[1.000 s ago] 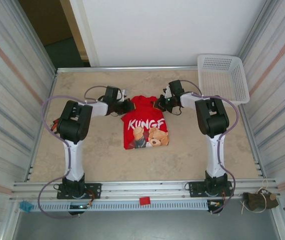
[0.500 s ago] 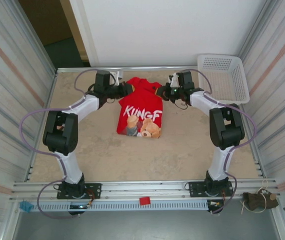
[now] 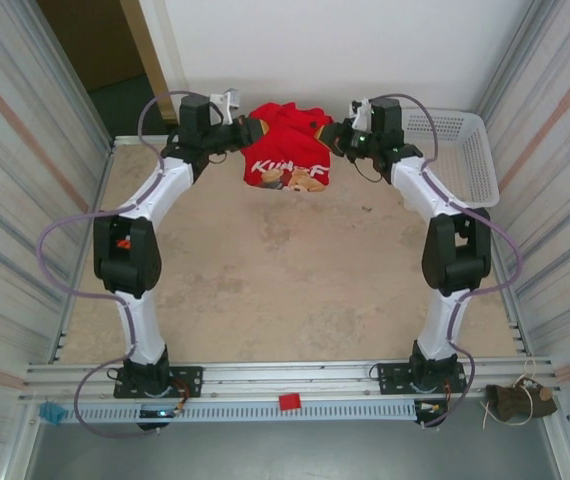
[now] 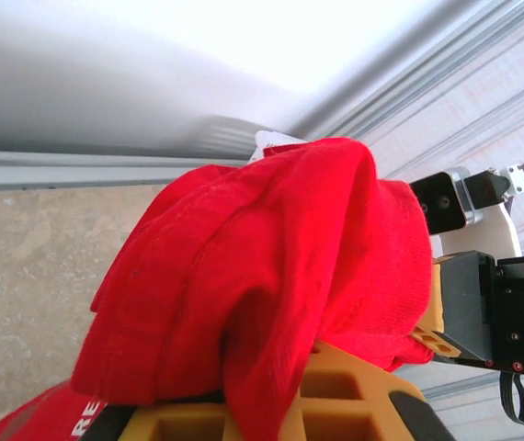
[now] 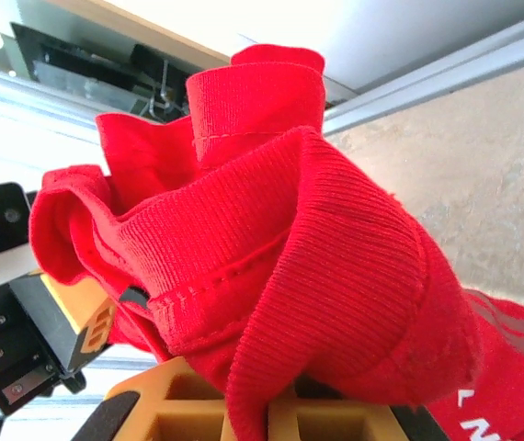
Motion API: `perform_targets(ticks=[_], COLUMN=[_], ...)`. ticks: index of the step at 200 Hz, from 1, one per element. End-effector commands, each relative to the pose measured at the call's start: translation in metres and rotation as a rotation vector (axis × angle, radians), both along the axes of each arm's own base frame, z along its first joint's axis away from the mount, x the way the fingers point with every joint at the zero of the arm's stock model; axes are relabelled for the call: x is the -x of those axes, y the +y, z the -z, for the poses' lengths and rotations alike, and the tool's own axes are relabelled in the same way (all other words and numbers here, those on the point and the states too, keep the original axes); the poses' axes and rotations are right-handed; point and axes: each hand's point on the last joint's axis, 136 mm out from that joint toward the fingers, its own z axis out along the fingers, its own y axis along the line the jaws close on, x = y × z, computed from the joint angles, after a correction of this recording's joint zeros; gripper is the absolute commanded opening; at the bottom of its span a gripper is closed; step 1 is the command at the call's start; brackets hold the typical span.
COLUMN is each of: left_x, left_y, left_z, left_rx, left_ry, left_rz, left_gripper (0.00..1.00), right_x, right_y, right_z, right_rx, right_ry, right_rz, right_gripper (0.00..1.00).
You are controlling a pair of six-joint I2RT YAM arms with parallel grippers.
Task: Fold the inside-out t-shirt
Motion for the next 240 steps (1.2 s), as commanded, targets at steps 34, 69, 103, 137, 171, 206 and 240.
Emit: perform_targets(ticks=[34, 69, 103, 137, 171, 206, 240], left_x=[0.096, 0.147, 0.139, 0.119, 0.1, 0.09, 0.08], left_y=[-0.014, -0.014, -0.006, 0.004, 0.007, 0.011, 0.021], left_z=[0.091, 0.138, 0.153, 0.172, 0.193, 0.218, 0.233], left_rx=[-0.05, -0.102, -0.186, -0.274, -0.348, -0.404, -0.434], left_ry=[0.073, 0.087, 0.096, 0.114, 0.136, 0.178, 0.208], left_rz=[0.04, 0.003, -0.045, -0.107, -0.137, -0.158, -0.214], left_gripper=[0.0, 0.0, 0.0, 0.0, 0.0, 0.0, 0.0], right_x=[0.095, 0.141, 0.13, 0.108, 0.086, 0.068, 0.055], right_y=[-0.006, -0.002, -0.009, -0.013, -0.014, -0.014, -0.013], right_z=[0.089, 0.129, 0.142, 0.151, 0.169, 0.189, 0.207], right_rx=[0.067, 0.176, 0.25, 0.293, 0.314, 0.34, 0.379], right_ry=[0.125, 0.147, 0.143, 0.134, 0.157, 0.196, 0.221], right_rz=[-0.008, -0.027, 0.002, 0.041, 0.062, 0.07, 0.07], right_gripper=[0.0, 0.0, 0.0, 0.0, 0.0, 0.0, 0.0])
